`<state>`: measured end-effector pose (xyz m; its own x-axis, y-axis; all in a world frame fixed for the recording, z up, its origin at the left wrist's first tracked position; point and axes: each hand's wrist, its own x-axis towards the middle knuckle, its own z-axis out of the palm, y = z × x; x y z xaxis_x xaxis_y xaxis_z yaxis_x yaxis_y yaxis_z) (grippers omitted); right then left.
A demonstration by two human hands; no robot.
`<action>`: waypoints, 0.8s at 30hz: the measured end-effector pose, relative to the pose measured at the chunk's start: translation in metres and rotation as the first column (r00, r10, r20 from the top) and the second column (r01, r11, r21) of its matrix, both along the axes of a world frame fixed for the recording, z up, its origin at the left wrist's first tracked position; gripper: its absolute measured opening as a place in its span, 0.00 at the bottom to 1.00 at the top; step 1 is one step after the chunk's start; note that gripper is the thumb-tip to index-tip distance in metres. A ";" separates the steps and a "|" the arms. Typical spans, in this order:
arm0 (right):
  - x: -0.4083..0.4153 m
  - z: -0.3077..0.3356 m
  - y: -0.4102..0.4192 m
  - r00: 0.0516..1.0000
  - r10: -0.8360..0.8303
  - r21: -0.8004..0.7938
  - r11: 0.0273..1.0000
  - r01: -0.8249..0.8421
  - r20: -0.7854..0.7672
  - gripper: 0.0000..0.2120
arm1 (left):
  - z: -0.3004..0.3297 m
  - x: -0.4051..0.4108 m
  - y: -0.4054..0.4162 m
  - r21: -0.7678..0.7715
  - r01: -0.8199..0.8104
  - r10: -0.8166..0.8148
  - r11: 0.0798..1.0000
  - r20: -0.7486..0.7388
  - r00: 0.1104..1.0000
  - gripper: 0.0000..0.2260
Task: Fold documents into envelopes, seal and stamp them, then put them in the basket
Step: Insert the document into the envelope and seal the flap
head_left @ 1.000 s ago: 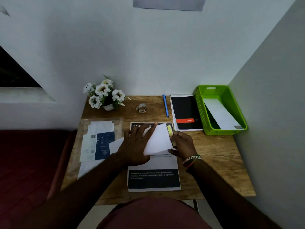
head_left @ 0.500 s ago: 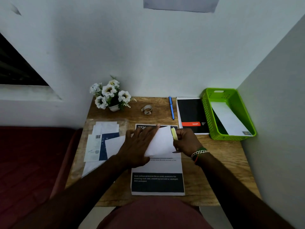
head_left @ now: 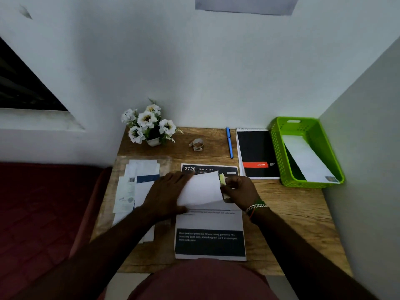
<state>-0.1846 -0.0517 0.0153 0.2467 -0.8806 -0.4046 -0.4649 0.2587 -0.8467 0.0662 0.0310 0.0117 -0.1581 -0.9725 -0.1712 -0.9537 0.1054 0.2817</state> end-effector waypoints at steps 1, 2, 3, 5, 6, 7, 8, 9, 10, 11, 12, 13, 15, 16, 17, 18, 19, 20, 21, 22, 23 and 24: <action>-0.003 -0.008 -0.004 0.988 0.015 -0.118 0.992 -0.034 -0.156 0.08 | 0.000 0.004 0.000 -0.004 -0.018 0.018 1.000 0.011 1.000 0.54; -0.007 -0.013 -0.007 0.948 0.040 -0.208 0.972 -0.111 -0.317 0.12 | 0.001 0.008 0.000 -0.007 -0.035 0.035 0.999 0.020 0.999 0.55; -0.010 -0.017 -0.009 0.890 0.077 -0.241 0.949 -0.203 -0.450 0.18 | 0.001 0.013 0.001 -0.014 -0.049 0.050 0.999 0.024 0.998 0.56; -0.015 -0.022 -0.008 0.774 0.207 -0.175 0.909 -0.379 -0.599 0.29 | -0.002 0.021 0.004 -0.039 -0.061 0.062 0.997 0.026 0.998 0.58; -0.015 -0.023 -0.006 0.722 0.263 -0.134 0.887 -0.441 -0.640 0.33 | -0.003 0.024 0.005 -0.045 -0.063 0.064 0.997 0.028 0.998 0.58; -0.016 -0.025 -0.004 0.682 0.294 -0.105 0.871 -0.479 -0.670 0.36 | -0.005 0.026 0.005 -0.043 -0.067 0.069 0.997 0.032 0.997 0.59; -0.016 -0.027 -0.003 0.663 0.299 -0.103 0.862 -0.496 -0.686 0.37 | -0.006 0.027 0.005 -0.039 -0.076 0.077 0.996 0.035 0.996 0.59; -0.016 -0.030 -0.003 0.665 0.293 -0.103 0.867 -0.488 -0.687 0.37 | -0.007 0.028 0.005 -0.037 -0.086 0.087 0.996 0.035 0.996 0.59; -0.016 -0.030 -0.004 0.668 0.288 -0.106 0.869 -0.484 -0.686 0.36 | -0.008 0.027 0.004 -0.037 -0.093 0.095 0.995 0.031 0.995 0.59; -0.016 -0.030 -0.006 0.662 0.290 -0.098 0.870 -0.484 -0.691 0.34 | -0.008 0.027 0.004 -0.038 -0.099 0.100 0.994 0.025 0.995 0.58; -0.015 -0.030 -0.008 0.658 0.291 -0.097 0.868 -0.486 -0.694 0.31 | -0.008 0.026 0.003 -0.040 -0.104 0.105 0.994 0.019 0.994 0.58; -0.014 -0.029 -0.010 0.659 0.288 -0.089 0.875 -0.476 -0.695 0.28 | -0.009 0.026 0.002 -0.042 -0.108 0.109 0.993 0.011 0.994 0.58; -0.014 -0.024 -0.013 0.718 0.259 -0.093 0.907 -0.410 -0.646 0.20 | -0.009 0.025 0.000 -0.043 -0.118 0.118 0.992 0.008 0.993 0.58; -0.014 -0.020 -0.014 0.772 0.222 -0.108 0.930 -0.350 -0.595 0.16 | -0.009 0.026 -0.001 -0.046 -0.122 0.122 0.991 0.010 0.992 0.58; -0.017 -0.014 -0.016 0.825 0.177 -0.113 0.954 -0.278 -0.537 0.13 | -0.009 0.027 -0.001 -0.052 -0.127 0.128 0.991 0.010 0.992 0.58; -0.021 -0.008 -0.018 0.873 0.123 -0.132 0.969 -0.208 -0.471 0.10 | -0.010 0.029 -0.001 -0.057 -0.137 0.137 0.989 0.006 0.991 0.58; -0.028 -0.002 -0.022 0.908 0.074 -0.155 0.977 -0.149 -0.412 0.07 | -0.010 0.031 -0.001 -0.060 -0.151 0.151 0.987 0.002 0.989 0.58; -0.036 0.004 -0.025 0.936 0.030 -0.191 0.976 -0.103 -0.350 0.05 | -0.011 0.033 -0.001 -0.061 -0.163 0.164 0.985 0.002 0.986 0.59; -0.045 0.009 -0.027 0.961 -0.008 -0.229 0.972 -0.058 -0.277 0.04 | -0.012 0.035 -0.001 -0.061 -0.172 0.173 0.983 0.006 0.985 0.59; -0.053 0.015 -0.029 0.983 -0.049 -0.271 0.962 -0.002 -0.179 0.03 | -0.012 0.037 -0.001 -0.059 -0.177 0.178 0.982 0.013 0.984 0.59; -0.060 0.018 -0.031 0.992 -0.098 -0.302 0.951 0.069 -0.083 0.03 | -0.013 0.038 -0.002 -0.057 -0.181 0.182 0.982 0.019 0.983 0.59; -0.065 0.023 -0.031 0.989 -0.150 -0.300 0.943 0.144 0.005 0.04 | -0.014 0.039 -0.003 -0.052 -0.185 0.186 0.981 0.018 0.982 0.59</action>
